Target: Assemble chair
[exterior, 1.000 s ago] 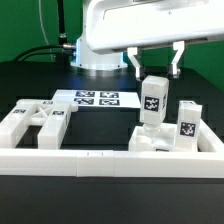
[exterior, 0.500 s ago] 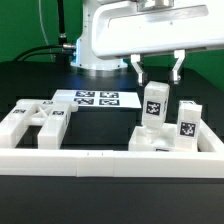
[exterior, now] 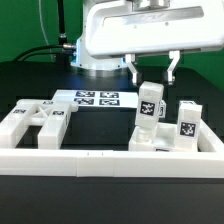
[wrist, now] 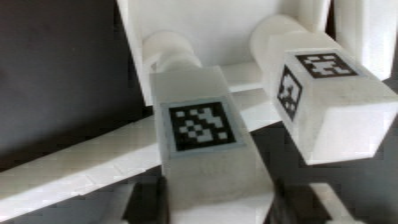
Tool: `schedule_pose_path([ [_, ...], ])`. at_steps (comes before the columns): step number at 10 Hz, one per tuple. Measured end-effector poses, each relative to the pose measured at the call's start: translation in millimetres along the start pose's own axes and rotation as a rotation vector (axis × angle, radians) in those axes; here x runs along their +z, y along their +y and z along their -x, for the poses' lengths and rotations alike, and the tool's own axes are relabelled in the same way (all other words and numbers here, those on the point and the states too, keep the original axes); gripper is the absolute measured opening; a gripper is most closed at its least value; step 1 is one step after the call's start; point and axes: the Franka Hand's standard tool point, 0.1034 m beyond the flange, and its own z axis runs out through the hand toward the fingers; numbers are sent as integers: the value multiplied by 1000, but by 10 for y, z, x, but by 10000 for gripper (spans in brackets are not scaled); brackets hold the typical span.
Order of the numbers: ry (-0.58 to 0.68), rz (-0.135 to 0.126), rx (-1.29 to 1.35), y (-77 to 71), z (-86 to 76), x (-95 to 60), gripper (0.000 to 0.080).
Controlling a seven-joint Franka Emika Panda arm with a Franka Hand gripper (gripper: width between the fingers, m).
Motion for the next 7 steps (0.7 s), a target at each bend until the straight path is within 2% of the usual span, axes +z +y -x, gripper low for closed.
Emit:
schedule_pose_path([
  [3,-1,6,-6,48,-10,28,279],
  [7,-14,11,-14,23,59,108,279],
])
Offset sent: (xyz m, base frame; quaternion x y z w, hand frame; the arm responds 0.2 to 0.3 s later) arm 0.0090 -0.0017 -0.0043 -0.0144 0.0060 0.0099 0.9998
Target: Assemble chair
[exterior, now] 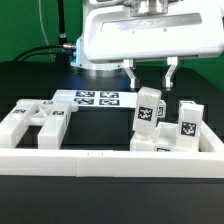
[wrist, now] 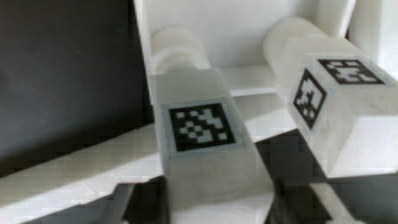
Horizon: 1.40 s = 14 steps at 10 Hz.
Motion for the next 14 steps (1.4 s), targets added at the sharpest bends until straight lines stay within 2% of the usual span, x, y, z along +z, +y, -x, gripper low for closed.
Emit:
schedule_pose_path([
  [1,10,-1,0,-24,19,14,279],
  [3,116,-10,-24,-63,107,8,279],
  [5,141,-12,-34,-63,87,5,279],
  [6,140,-12,-35,-63,92,9,364],
  [7,140,-11,-35,-62,94,12,499],
  [8,140,-10,-42,-56,87,10,499],
  [9,137,-6,-67,-2,22,-23,617],
  [11,134,-1,-87,101,-98,-102,639],
  [13,126,6,-134,244,-286,-185,648],
  [14,127,6,-130,233,-267,-169,649],
])
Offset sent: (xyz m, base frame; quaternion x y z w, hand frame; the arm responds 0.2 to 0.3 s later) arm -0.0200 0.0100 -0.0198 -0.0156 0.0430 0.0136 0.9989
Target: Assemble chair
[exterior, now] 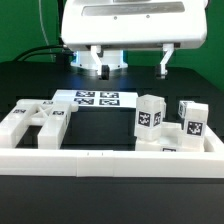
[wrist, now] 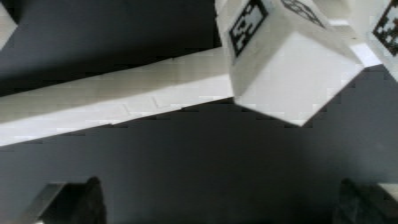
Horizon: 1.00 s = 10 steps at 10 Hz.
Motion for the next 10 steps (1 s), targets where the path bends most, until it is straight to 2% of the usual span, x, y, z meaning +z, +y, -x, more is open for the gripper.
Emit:
schedule_pose_path([
  [4,-32,0,-17,1,32,26,649],
  [5,-30,2,-43,39,8,34,649],
  [7,-143,-13,-23,-32,46,74,649],
  [8,-259,-20,20,-84,80,73,649],
  [10,-409,-27,26,-72,99,48,649],
])
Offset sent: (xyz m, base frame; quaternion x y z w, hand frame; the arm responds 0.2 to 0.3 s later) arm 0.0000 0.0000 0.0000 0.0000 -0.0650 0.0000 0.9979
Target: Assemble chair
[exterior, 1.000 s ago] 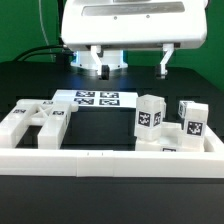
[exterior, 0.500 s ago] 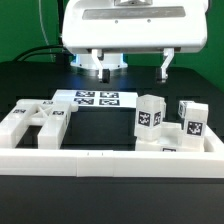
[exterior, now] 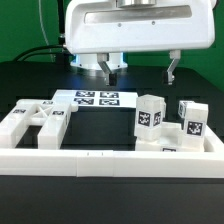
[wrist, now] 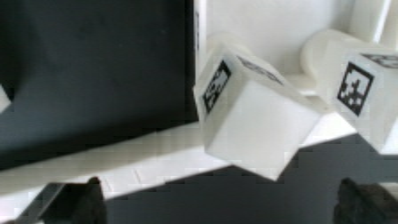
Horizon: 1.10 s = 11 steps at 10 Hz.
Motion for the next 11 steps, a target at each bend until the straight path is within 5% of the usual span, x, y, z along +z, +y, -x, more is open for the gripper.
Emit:
schedule_pose_path([
  [1,-67,-1,-1,-5,20,4,649],
  [3,-52,45,-99,-103,-22,43,649],
  [11,-78,67,-683,-86,-27,115,649],
])
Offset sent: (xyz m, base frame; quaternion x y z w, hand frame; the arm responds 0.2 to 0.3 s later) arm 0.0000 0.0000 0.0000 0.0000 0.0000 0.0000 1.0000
